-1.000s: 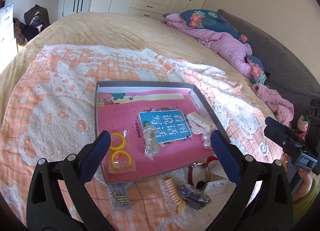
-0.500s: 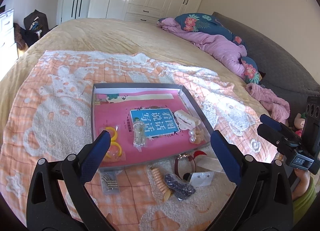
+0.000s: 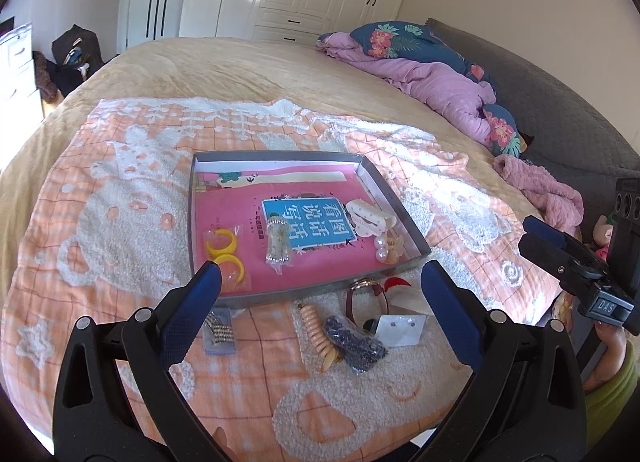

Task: Organize jewelry
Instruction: 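Withdraw both tools from the box and move the left tool toward the wooden bead bracelet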

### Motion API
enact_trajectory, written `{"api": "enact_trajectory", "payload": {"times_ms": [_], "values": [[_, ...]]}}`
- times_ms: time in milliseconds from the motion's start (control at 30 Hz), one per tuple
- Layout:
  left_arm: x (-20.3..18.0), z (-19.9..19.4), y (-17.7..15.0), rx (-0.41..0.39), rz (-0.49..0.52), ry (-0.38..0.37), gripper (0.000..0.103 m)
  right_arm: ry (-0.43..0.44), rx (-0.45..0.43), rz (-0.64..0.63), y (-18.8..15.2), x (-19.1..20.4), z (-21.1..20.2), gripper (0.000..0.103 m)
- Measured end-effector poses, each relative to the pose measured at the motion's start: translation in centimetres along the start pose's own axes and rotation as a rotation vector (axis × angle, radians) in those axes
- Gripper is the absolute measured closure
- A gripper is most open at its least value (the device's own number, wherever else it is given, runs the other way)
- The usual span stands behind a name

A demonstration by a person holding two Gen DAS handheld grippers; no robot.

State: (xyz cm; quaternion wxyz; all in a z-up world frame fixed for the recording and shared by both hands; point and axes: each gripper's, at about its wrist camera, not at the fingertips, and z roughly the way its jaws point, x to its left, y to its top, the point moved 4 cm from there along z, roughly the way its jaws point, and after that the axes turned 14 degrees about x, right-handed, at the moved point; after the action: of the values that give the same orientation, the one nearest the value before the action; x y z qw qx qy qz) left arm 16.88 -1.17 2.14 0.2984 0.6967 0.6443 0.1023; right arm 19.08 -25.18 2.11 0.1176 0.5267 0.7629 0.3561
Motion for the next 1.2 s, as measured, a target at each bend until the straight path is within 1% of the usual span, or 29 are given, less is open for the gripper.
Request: {"api": "enact_trajectory", "payload": {"times_ms": [100,333,600,933,1200], "values": [[-0.1,-0.1,-0.7,0.006,0.0,0.001,0.01,-0.001,0.001,-0.004,-0.5,0.0,-0.4,0.007],[-0.2,0.0,-2.2,0.025,0.005,0.028,0.01,0.004,0.003,-0.013,-1.8,0.2,-1.0,0.006],[-0.5,0.9,-4.3,0.066,0.015,0.051,0.009,0.011,0.019,-0.025,-3.0,0.3,-0.9,0.006],[-0.7,2.6,-6.2,0.122,0.024,0.072,0.01,0.018,0.067,-0.028,-4.7,0.1,0.3,0.006],[-0.3,4.5,-7.4,0.177,0.018,0.092,0.01,0.022,0.116,-0.039,-6.0,0.2,2.0,0.006]]}}
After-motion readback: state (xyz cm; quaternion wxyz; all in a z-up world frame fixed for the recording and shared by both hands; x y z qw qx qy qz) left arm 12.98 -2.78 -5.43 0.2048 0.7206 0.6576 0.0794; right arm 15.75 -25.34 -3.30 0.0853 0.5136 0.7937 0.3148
